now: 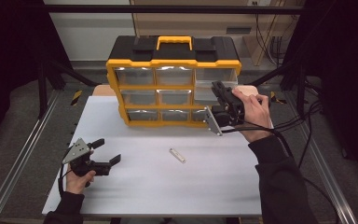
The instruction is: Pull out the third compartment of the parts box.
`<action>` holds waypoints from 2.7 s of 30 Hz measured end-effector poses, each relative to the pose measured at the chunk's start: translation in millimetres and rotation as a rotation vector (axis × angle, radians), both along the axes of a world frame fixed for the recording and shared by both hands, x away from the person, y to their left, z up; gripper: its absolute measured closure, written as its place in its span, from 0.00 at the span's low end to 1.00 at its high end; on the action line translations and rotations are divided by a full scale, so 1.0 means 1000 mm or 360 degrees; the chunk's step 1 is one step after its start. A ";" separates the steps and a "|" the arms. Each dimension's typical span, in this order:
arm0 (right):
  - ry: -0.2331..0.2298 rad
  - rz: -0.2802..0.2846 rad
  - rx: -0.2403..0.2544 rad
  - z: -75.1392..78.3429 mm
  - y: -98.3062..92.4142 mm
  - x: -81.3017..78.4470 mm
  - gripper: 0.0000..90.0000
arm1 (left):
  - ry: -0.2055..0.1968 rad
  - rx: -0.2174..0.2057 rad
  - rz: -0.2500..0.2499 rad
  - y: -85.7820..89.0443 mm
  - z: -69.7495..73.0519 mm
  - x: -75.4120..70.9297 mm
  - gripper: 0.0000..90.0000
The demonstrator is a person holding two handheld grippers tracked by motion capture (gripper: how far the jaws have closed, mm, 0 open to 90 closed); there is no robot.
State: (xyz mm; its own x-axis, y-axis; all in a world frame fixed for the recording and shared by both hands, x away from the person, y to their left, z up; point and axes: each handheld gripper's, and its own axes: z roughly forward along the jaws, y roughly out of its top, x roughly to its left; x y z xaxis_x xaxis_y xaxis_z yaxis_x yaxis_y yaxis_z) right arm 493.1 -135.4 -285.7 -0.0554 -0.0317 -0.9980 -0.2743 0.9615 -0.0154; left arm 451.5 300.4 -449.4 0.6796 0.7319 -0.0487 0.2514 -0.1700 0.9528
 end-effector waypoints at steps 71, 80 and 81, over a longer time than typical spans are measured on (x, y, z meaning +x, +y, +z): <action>0.0043 0.0076 0.0026 0.000 -0.006 -0.024 0.86 | 0.0002 0.0004 -0.0003 -0.001 0.000 0.000 0.04; 0.0102 0.0090 0.0132 0.003 -0.009 -0.026 0.77 | 0.0003 0.0004 -0.0004 -0.001 0.000 0.000 0.04; 0.0121 0.0092 0.0158 0.003 -0.010 -0.026 0.76 | 0.0002 0.0004 -0.0004 -0.001 0.000 0.000 0.04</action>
